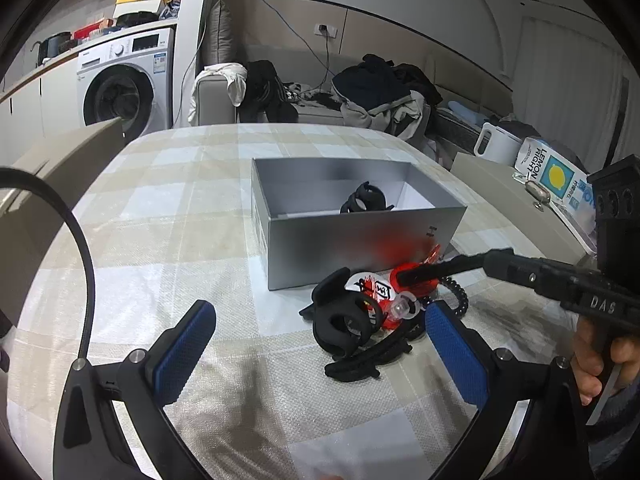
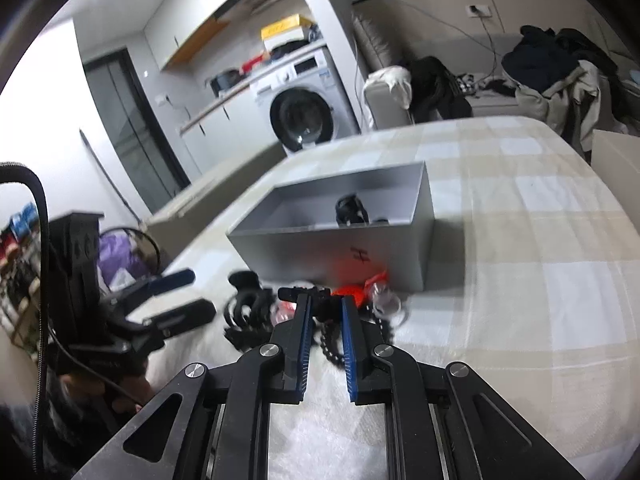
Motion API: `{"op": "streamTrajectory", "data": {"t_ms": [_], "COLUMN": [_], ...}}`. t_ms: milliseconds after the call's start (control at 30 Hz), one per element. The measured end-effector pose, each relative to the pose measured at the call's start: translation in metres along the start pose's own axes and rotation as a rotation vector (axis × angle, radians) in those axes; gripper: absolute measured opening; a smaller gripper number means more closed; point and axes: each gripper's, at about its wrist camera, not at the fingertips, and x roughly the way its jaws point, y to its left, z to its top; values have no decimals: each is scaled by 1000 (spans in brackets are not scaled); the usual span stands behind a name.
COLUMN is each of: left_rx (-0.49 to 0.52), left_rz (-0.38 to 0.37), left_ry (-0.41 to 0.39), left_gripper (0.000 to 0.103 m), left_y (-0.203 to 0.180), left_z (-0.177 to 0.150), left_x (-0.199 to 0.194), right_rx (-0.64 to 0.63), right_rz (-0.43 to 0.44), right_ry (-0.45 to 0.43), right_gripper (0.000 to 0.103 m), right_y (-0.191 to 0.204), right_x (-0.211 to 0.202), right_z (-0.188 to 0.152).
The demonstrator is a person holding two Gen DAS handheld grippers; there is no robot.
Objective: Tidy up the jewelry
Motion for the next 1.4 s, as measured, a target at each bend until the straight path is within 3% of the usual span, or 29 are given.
{"op": "streamTrajectory", "data": {"t_ms": [133, 333, 500, 633, 933, 1400], "left_rx": [0, 35, 31, 49, 29, 14], "left_rz": [-34, -25, -37, -35, -56, -60], "left_ry": [41, 111, 108, 121, 136, 184], "left_gripper": [100, 69, 64, 50, 44, 43], "left_y": [-3, -11, -10, -12, -8, -3], "left_z": [1, 0, 1, 2, 3, 3], "left_x": [6, 25, 23, 25, 28, 35], "right_rx": [31, 70, 63, 58, 54, 53], "right_rz": [9, 56, 34, 34, 42, 46], "right_ry": [-47, -86, -79, -73, -75, -72], "right_gripper": [13, 13, 13, 13, 13, 13], "right_y": [-5, -12, -9, -7, -6, -5], "right_x": [-9, -14, -12, -11, -12, -11], "right_z": [4, 7, 6, 5, 3, 2]}}
